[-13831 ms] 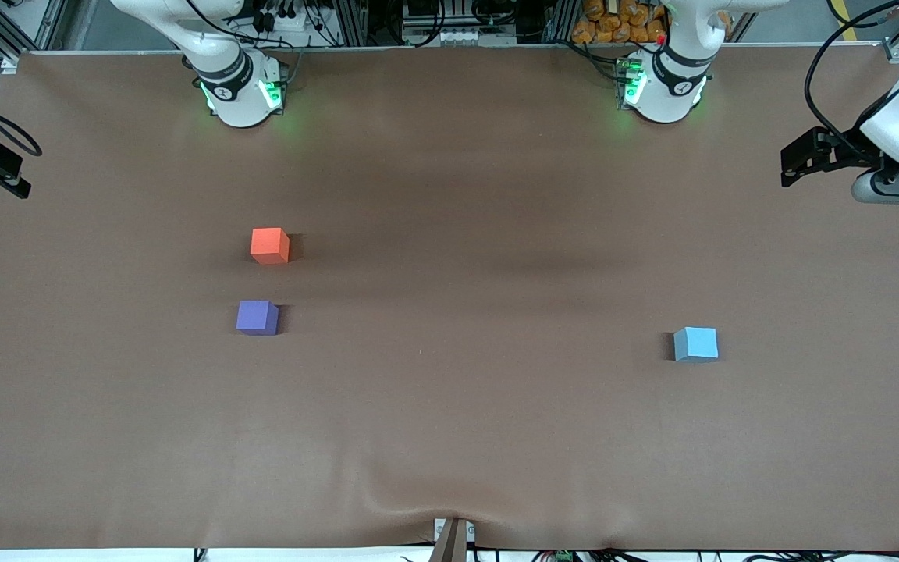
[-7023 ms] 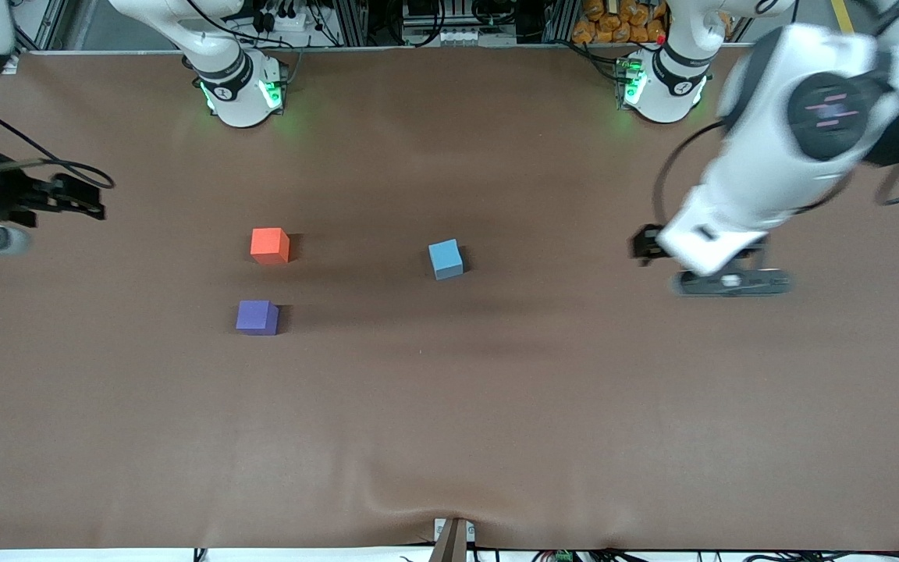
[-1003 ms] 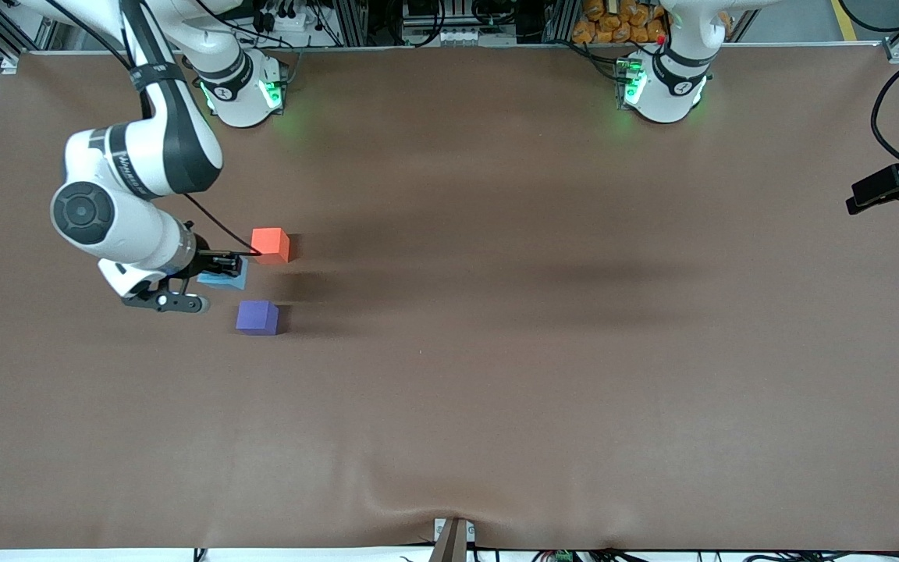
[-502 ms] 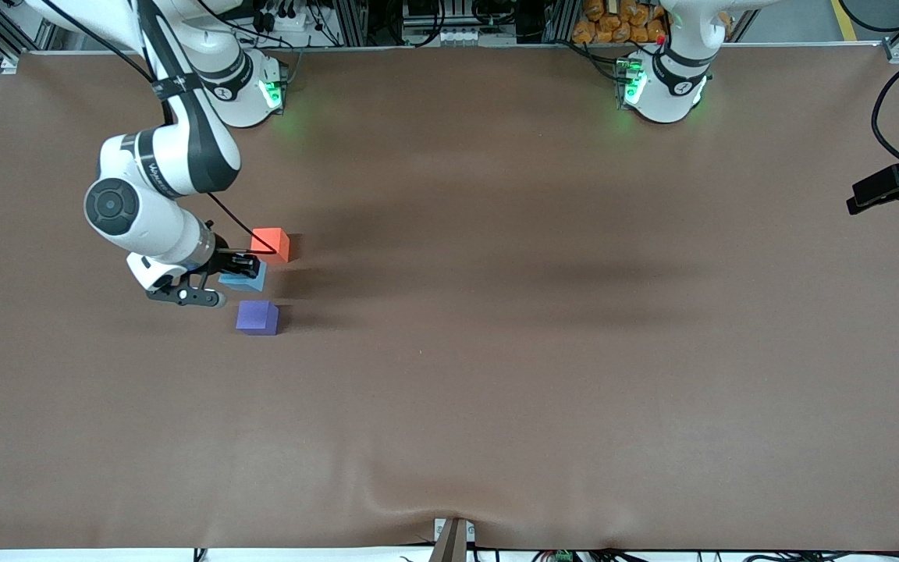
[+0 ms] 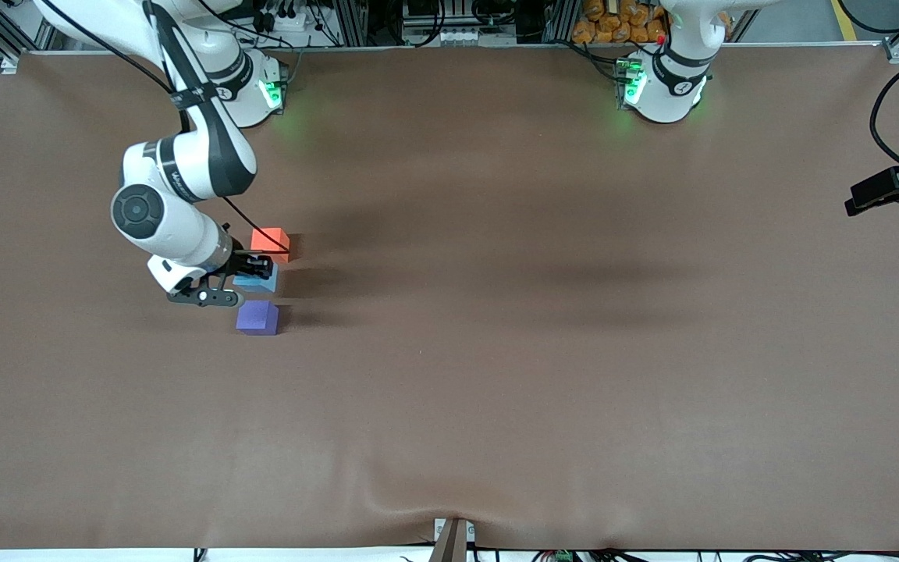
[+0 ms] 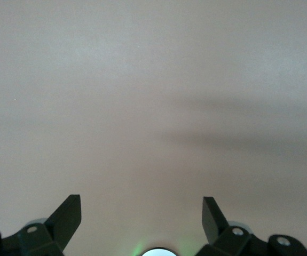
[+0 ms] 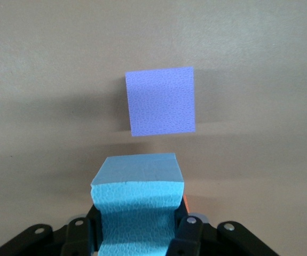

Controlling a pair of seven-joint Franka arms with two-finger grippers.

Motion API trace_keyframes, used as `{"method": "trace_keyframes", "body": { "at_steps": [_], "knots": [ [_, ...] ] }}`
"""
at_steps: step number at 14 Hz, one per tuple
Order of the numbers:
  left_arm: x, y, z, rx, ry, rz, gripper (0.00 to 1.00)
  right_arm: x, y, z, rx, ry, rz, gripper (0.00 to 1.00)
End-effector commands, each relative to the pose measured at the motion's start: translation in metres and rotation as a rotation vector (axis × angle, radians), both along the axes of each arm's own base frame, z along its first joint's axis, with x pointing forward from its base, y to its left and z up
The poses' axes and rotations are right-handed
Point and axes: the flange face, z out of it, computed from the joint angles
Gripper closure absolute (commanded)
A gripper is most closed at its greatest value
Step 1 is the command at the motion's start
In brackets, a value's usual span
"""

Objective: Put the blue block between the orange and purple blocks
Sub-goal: 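Lower the blue cube between the orange and purple cubes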

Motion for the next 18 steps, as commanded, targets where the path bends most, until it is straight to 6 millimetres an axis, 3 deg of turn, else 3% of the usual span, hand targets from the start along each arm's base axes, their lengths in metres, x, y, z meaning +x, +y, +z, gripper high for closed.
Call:
{"method": "trace_keyframes", "body": {
  "at_steps": [1, 18],
  "knots": [
    [-0.001, 0.001, 0.002, -0.013, 0.005, 0.006, 0.00, -0.008, -0.001, -0.011, 0.002, -0.016, 0.017, 1.00],
    [-0.001, 0.005, 0.000, -0.013, 0.008, 0.012, 0.00, -0.017, -0.012, -0.052, -0.023, -0.011, 0.037, 1.00]
  ]
}}
